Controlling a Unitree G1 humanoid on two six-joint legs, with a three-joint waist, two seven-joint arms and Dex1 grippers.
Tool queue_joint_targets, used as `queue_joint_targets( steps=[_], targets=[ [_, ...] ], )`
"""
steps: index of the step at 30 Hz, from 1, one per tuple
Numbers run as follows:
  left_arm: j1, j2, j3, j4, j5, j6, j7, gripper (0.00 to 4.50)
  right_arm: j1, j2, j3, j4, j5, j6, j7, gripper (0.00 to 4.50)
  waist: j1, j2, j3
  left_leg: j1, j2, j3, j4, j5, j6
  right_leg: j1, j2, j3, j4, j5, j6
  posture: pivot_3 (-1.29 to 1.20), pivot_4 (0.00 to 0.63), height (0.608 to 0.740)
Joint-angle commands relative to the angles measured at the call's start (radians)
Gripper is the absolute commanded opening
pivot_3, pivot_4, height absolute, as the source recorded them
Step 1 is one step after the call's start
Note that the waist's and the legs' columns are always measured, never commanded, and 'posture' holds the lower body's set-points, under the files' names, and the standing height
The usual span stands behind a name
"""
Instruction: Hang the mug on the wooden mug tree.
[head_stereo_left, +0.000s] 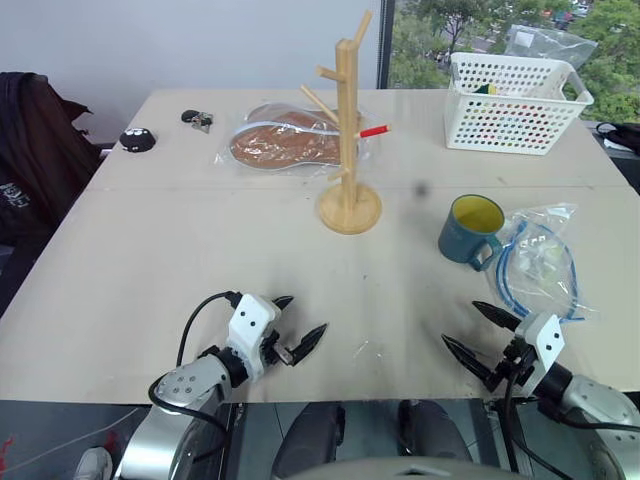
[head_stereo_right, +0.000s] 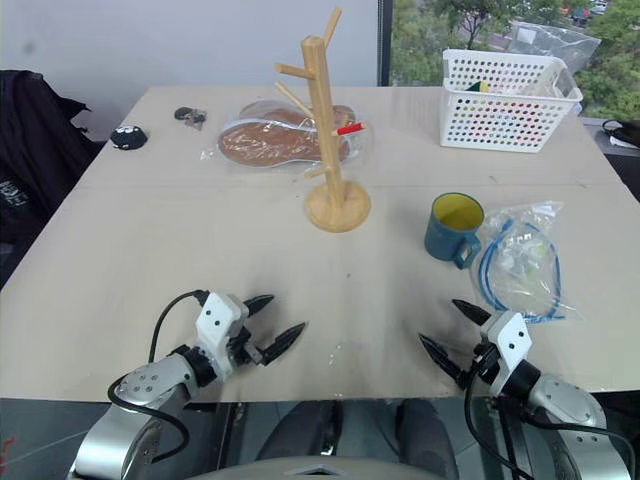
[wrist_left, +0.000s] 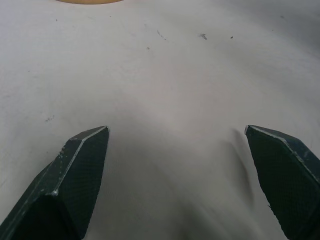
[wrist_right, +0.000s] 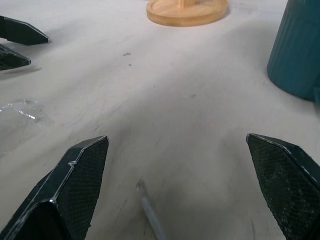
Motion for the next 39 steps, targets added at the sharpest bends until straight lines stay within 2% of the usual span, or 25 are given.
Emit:
queue_joint_targets(
  steps=[1,9,22,31,39],
  targets=[
    [0.049,-0.007,0.03,-0.081,-0.045,0.009,0.006,4.5,-0.018,-0.019,-0.011,-0.033,0.011,0.003,0.013,4.45,0.0,0.0,0.0,0.0,0.0,0.0,0.0,0.0,0.0,0.0,0.0,0.0,0.0,0.0,0.0,0.0,0.15,0.74],
    [0.096,-0.015,0.026,-0.125,-0.072,0.013,0.018,4.5,-0.038,-0.033,-0.013,-0.029,0.012,0.012,0.027,4.45,0.001,-0.001,0.001,0.0,0.0,0.0,0.0,0.0,0.0,0.0,0.0,0.0,0.0,0.0,0.0,0.0,0.15,0.74],
    [0.059,0.021,0.023,-0.121,-0.081,0.025,-0.021,4.5,-0.009,-0.019,-0.041,-0.053,0.002,-0.004,-0.003,4.45,0.0,0.0,0.001,0.0,0.0,0.0,0.0,0.0,0.0,0.0,0.0,0.0,0.0,0.0,0.0,0.0,0.15,0.74],
    [-0.144,0.097,-0.009,-0.139,-0.165,0.09,-0.132,4.5,-0.049,-0.043,-0.266,0.033,0.001,-0.029,-0.082,4.45,-0.001,0.0,0.001,0.0,0.0,0.0,0.001,0.0,0.0,0.0,0.001,0.0,0.0,0.0,0.0,0.0,0.15,0.74],
    [-0.307,0.132,-0.039,-0.206,-0.283,0.214,-0.172,4.5,-0.182,-0.087,-0.175,0.156,-0.072,0.139,-0.103,4.45,-0.008,0.0,0.001,0.0,0.0,0.001,0.001,0.0,0.0,0.0,0.001,0.001,0.0,0.0,0.0,0.0,0.15,0.74]
  ],
)
